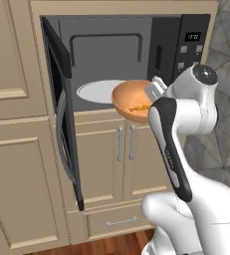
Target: Remove the banana from the bowl and place it on the small plate. Then place the bowl with only the shrimp in the microwave, close the door, and press the start button to microwave the shrimp.
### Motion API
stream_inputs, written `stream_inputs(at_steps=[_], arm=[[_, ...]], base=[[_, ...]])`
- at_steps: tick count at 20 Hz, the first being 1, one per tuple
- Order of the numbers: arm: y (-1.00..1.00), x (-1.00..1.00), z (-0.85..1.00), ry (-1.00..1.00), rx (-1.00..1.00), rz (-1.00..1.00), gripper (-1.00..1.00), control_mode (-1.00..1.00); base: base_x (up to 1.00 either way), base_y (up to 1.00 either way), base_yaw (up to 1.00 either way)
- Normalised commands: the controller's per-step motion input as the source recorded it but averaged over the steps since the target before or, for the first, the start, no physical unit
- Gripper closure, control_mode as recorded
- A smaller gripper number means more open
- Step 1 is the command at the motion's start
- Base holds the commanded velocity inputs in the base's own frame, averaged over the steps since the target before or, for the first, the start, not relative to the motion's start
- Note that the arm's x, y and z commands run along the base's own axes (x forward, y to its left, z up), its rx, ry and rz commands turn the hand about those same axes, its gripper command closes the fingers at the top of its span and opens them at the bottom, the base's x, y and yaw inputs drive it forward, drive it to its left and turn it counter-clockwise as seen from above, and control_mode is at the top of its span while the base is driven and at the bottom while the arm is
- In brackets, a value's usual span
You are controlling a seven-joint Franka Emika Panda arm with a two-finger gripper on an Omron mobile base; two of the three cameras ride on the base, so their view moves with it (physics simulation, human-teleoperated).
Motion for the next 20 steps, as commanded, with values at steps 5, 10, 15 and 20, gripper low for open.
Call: stream_inputs(at_steps=[5, 10, 15, 20], arm=[[0.0, 0.88, 0.13, -0.02, 0.1, 0.0, 1.0, -1.0], [0.02, 0.86, 0.02, 0.01, 0.01, 0.0, 1.0, -1.0], [0.0, 0.75, -0.11, 0.08, 0.0, 0.0, 1.0, -1.0], [0.0, 0.75, -0.36, 0.1, -0.01, 0.0, 1.0, -1.0]], base=[[0.0, 0.0, 0.0], [0.0, 0.0, 0.0], [0.0, 0.0, 0.0], [0.0, 0.0, 0.0]])
